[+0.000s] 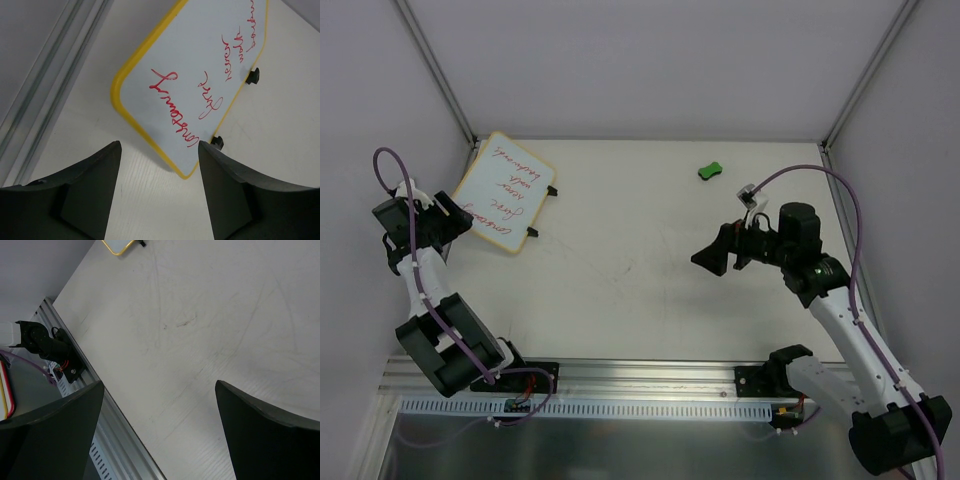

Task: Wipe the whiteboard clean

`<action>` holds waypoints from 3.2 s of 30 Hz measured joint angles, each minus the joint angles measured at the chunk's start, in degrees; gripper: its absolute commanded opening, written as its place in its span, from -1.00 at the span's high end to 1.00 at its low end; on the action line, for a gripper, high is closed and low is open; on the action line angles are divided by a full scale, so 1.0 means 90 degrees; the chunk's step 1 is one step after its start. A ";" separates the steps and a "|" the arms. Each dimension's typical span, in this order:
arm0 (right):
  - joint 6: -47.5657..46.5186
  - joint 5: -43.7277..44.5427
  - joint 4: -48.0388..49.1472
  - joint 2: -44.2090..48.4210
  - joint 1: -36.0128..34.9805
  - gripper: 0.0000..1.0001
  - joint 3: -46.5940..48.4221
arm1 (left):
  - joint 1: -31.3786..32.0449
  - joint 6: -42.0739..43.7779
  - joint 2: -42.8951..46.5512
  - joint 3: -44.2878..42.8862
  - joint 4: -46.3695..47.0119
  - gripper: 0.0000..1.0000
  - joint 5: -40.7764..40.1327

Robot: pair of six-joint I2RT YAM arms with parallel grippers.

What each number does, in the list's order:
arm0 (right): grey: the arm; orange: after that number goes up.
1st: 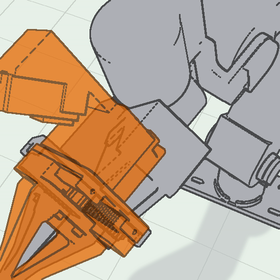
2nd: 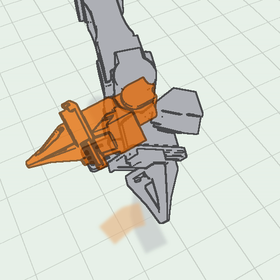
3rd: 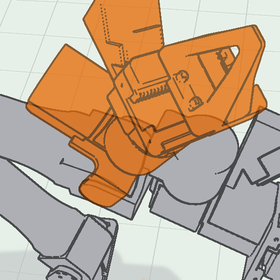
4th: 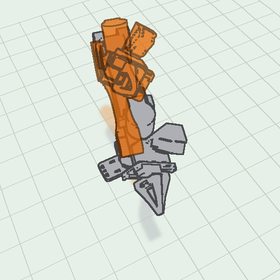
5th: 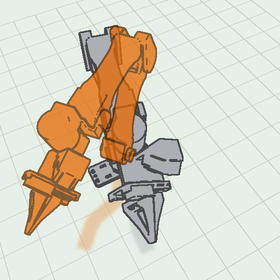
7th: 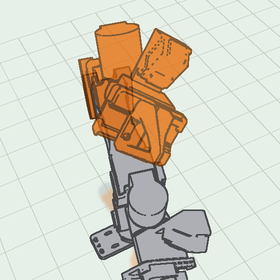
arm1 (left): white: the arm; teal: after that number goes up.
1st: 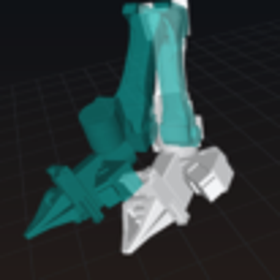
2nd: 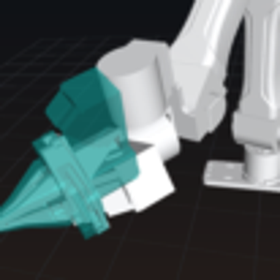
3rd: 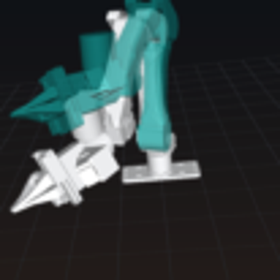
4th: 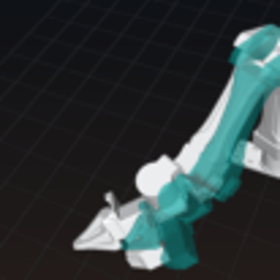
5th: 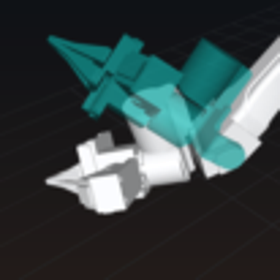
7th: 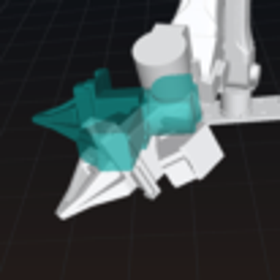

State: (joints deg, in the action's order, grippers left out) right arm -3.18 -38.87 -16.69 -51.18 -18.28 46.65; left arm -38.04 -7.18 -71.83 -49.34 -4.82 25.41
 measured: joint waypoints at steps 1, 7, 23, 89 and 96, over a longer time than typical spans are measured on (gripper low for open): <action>-0.0034 -0.0032 -0.0002 0.0015 -0.0007 -0.98 -0.0022 | -0.0029 0.0046 -0.0073 0.0002 0.0034 -0.16 0.0126; -0.0151 -0.0141 0.0000 0.0036 -0.0075 -0.98 -0.0070 | -0.0236 0.0221 -0.0527 0.0002 0.0226 -0.05 0.0690; -0.0294 -0.0413 0.0000 -0.0100 -0.0136 -0.98 -0.0070 | -0.0855 0.0418 -0.1557 -0.0141 0.0668 0.03 0.2057; -0.0136 0.1770 -0.0175 -0.0933 -0.0296 -0.99 0.1455 | -0.0117 -0.4265 -0.0119 0.0158 0.4481 1.00 0.3271; 0.0469 0.4558 -0.0403 -0.2795 -0.0294 -0.96 0.2752 | 0.0767 -0.4274 0.0891 0.0452 0.4158 1.00 0.3235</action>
State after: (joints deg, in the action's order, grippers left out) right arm 1.04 2.15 -20.32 -76.34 -20.93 71.42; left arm -31.14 -45.65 -63.81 -45.28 32.60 54.52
